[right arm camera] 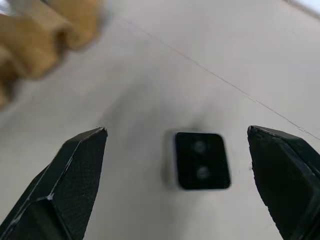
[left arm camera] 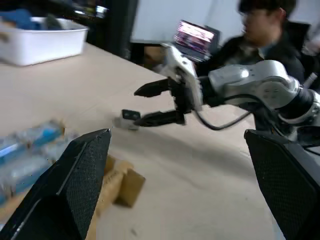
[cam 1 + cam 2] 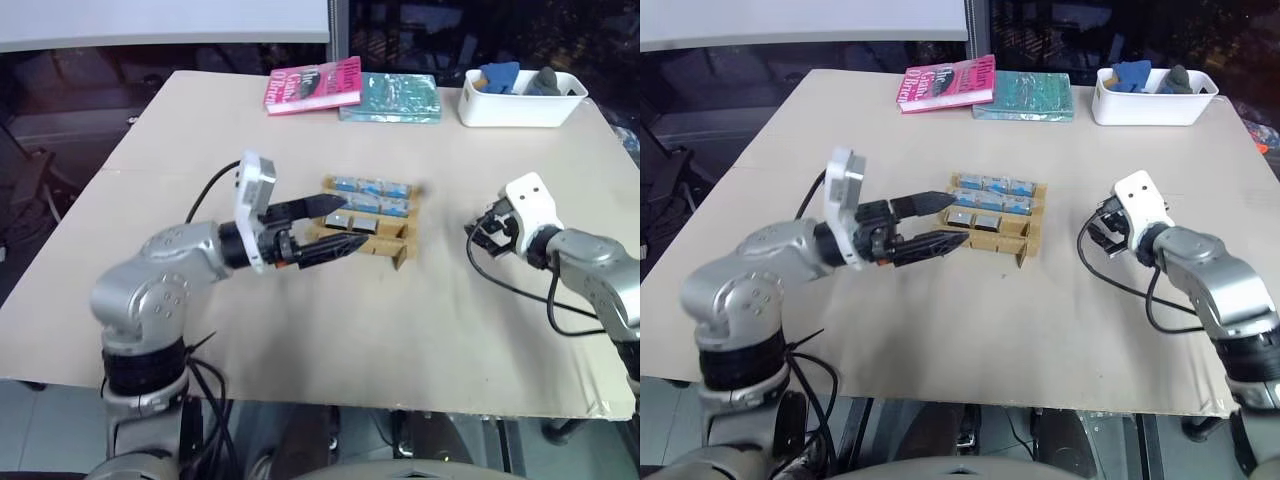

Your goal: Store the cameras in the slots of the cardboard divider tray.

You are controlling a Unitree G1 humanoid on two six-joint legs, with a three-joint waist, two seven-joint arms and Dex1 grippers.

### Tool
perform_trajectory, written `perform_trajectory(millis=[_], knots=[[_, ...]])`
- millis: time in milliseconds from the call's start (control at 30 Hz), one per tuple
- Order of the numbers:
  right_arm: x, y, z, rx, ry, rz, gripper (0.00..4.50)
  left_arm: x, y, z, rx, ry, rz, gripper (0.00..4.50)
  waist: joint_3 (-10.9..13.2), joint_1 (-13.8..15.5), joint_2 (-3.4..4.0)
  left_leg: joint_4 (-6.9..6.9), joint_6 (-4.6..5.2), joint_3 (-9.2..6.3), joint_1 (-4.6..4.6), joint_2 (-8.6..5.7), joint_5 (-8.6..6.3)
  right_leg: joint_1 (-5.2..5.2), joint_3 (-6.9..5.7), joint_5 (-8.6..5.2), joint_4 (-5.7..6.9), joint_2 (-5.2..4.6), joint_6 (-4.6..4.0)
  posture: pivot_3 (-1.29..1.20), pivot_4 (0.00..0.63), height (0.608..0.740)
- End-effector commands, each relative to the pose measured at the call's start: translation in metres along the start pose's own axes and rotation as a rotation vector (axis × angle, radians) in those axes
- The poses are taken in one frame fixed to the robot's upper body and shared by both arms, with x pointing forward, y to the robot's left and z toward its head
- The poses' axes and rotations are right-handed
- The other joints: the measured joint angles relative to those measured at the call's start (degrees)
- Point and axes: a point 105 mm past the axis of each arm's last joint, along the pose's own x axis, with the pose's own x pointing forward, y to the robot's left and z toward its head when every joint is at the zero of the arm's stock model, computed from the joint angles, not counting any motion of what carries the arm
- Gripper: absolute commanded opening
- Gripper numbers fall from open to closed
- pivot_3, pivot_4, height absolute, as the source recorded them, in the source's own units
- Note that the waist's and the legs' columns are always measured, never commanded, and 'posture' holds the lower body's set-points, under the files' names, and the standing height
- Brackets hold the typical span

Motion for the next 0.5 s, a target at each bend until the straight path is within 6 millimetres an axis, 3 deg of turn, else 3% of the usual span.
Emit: perform_trajectory(millis=[33,267,500], knots=[[0.008,-0.018,-0.003,0.009,0.044,-0.016,4.5,-0.007,-0.022,0.002,0.037,-0.026,0.018,4.45,0.0,0.04,0.0,0.0,0.0,0.0,0.01,0.0,0.0,0.01,0.0,0.0,-0.01,0.0,0.0,0.0,0.15,0.74],[0.02,-0.03,-0.018,0.049,0.115,0.009,4.5,-0.019,-0.029,-0.011,0.013,-0.017,0.1,4.45,-0.02,-0.2,0.03,-0.02,-0.01,0.04,0.1,0.01,0.0,0.04,0.05,0.01,0.04,-0.01,-0.02,0.0,0.15,0.74],[0.031,-0.021,-0.021,0.078,0.114,0.055,4.5,-0.019,-0.03,-0.016,0.011,-0.004,0.133,4.45,-0.03,-0.93,0.02,-0.02,-0.01,0.07,0.17,0.01,0.0,0.06,0.1,0.01,0.06,0.0,-0.03,0.0,0.15,0.74]])
